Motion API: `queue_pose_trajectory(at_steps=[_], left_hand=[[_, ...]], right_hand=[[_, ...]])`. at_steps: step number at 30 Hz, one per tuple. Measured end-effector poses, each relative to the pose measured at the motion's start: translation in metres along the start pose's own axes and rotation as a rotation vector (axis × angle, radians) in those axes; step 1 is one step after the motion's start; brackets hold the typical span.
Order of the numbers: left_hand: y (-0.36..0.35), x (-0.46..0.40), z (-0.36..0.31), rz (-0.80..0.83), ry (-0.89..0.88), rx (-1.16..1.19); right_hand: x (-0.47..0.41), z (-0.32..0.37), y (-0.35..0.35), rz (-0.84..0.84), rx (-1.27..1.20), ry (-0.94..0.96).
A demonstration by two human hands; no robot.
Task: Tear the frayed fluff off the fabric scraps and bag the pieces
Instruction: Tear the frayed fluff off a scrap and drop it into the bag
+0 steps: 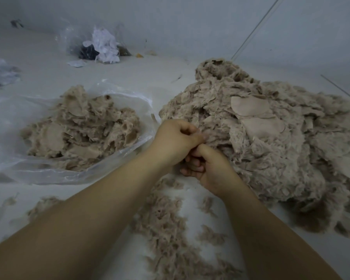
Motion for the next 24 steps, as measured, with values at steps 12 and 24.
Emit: queue_pose_trajectory(at_steps=[12,24], left_hand=[[0.025,0.013,0.012,-0.068,-0.028,0.08],[0.035,0.033,0.023,-0.006,-0.005,0.553]], right_hand=[[-0.002,0.001,-0.002,-0.135,-0.119,-0.07],[-0.005,-0.001,-0.004,-0.181,-0.075,-0.042]])
Point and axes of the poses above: each hand's wrist, its own x-axis away from the middle knuckle, its own y-axis out of the back of the hand, z = x × y, the point moved 3 cm from there along -x, towards the middle knuckle, and after that the axes turned 5 degrees about z, right-handed, at the moved point
